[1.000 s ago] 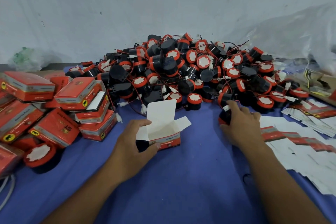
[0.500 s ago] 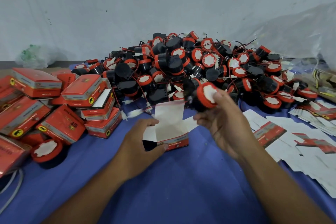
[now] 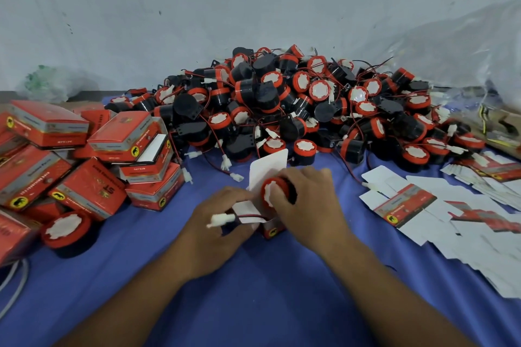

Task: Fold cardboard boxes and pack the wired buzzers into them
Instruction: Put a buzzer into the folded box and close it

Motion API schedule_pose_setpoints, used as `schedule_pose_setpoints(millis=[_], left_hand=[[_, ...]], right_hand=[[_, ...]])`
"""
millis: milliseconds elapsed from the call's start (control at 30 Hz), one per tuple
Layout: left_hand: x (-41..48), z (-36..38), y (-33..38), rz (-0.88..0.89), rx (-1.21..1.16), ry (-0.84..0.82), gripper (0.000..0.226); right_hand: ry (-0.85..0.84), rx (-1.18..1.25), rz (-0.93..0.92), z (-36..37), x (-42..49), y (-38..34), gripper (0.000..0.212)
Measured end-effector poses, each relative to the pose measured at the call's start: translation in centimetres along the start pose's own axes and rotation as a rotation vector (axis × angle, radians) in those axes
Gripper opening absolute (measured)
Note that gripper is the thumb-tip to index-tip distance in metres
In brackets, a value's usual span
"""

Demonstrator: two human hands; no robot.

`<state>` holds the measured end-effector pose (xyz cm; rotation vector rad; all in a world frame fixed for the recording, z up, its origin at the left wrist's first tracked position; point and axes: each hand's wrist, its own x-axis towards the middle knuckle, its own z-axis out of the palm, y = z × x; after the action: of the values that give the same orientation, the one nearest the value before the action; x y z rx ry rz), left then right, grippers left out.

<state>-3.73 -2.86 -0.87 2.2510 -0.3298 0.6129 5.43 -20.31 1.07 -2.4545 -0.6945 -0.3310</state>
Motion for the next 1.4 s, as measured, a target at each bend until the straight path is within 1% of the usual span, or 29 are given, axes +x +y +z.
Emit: schedule_pose_setpoints(millis=[67,133,200,267,300,400,467,533,600,667,700,767,833,900,967,1000,1067,1133,1167,1233,1267,1300,1367,1400], left_hand=[[0.0,0.2,-0.2,0.039,-0.019,0.001,0.025],[0.0,0.4,-0.3,0.019,-0.027,0.001,0.024],[0.0,0.4,-0.3,-0.035,-0.030,-0.001,0.028],[0.1,0.3,-0.2,-0.035,0.007,-0.030,0.026],[0.2,0.3,-0.1,-0.017,0.014,-0.045,0.025],[0.1,0.4,0.1,-0.001,0.000,-0.046,0.028],[-0.1,0.5,0.0,-0.020,0.001,-0.038,0.030],[-0.2,0.7,0.0,-0.036,-0.005,-0.041,0.031],[-0.1,0.8,0.3,-0.050,-0.019,-0.038,0.029],[0.1,1.0,0.9,-0.063,-0.047,-0.005,0.027],[0.2,1.1,1.1,-0.077,-0.074,0.020,0.029],[0.4,1.4,1.5,-0.100,-0.095,0.068,0.035],[0.5,1.5,1.7,-0.116,-0.101,0.083,0.034],[0.6,1.3,1.9,-0.127,-0.125,0.087,0.028],[0.6,0.8,2.1,-0.134,-0.113,0.100,0.025],[0.6,0.6,2.3,-0.126,-0.076,0.102,0.024],[0.7,0.2,2.5,-0.054,0.067,0.065,0.022],[0.7,0.2,2.7,0.016,0.191,-0.017,0.025],[0.7,0.4,2.9,0.022,0.227,-0.050,0.029],[0.7,0.9,3.1,0.034,0.326,-0.065,0.036],[0.6,1.1,3.1,0.048,0.353,-0.052,0.035],[0.5,1.1,3.0,0.047,0.327,-0.027,0.032],[0.3,0.8,2.7,-0.003,0.225,0.038,0.024],[0.3,0.5,2.4,-0.037,0.199,0.071,0.025]], right_hand=[[0.058,-0.042,0.015,0.2,0.1,-0.2,0.028],[0.107,-0.036,0.045,0.0,0.4,-0.2,0.028],[0.091,-0.079,0.068,-0.4,0.6,-0.1,0.031],[0.078,-0.140,0.070,-0.8,0.7,-0.1,0.033],[0.085,-0.132,0.061,-0.9,0.7,-0.1,0.030],[0.111,-0.026,0.035,-1.0,0.5,-0.5,0.012],[0.101,-0.058,0.034,-0.8,0.5,-0.6,0.015],[0.053,-0.114,0.069,-0.6,0.7,-0.3,0.019],[0.018,-0.107,0.088,-0.7,0.8,-0.1,0.021],[-0.010,-0.119,0.069,-1.0,0.7,-0.1,0.024],[-0.012,-0.149,0.039,-1.0,0.6,-0.1,0.025],[0.015,-0.191,-0.088,-1.3,0.3,-0.2,0.026],[0.014,-0.038,-0.273,-1.7,0.1,-0.4,0.023],[-0.046,0.166,-0.436,-2.2,-0.4,-0.9,0.017],[-0.110,0.296,-0.492,-2.2,-0.9,-1.5,0.012],[-0.133,0.352,-0.482,-2.2,-1.0,-1.7,0.012],[-0.173,0.476,-0.408,-2.1,-1.3,-1.9,0.015],[-0.152,0.578,-0.353,-2.2,-1.4,-2.1,0.028],[-0.122,0.591,-0.358,-2.3,-1.3,-2.2,0.029],[-0.080,0.602,-0.397,-2.2,-1.2,-2.5,0.019],[-0.080,0.633,-0.387,-2.1,-1.2,-2.6,0.014],[-0.093,0.686,-0.337,-1.9,-1.2,-2.7,0.011],[-0.118,0.779,-0.174,-1.6,-1.1,-2.4,0.003],[-0.101,0.783,-0.100,-1.4,-1.0,-2.2,0.008]])
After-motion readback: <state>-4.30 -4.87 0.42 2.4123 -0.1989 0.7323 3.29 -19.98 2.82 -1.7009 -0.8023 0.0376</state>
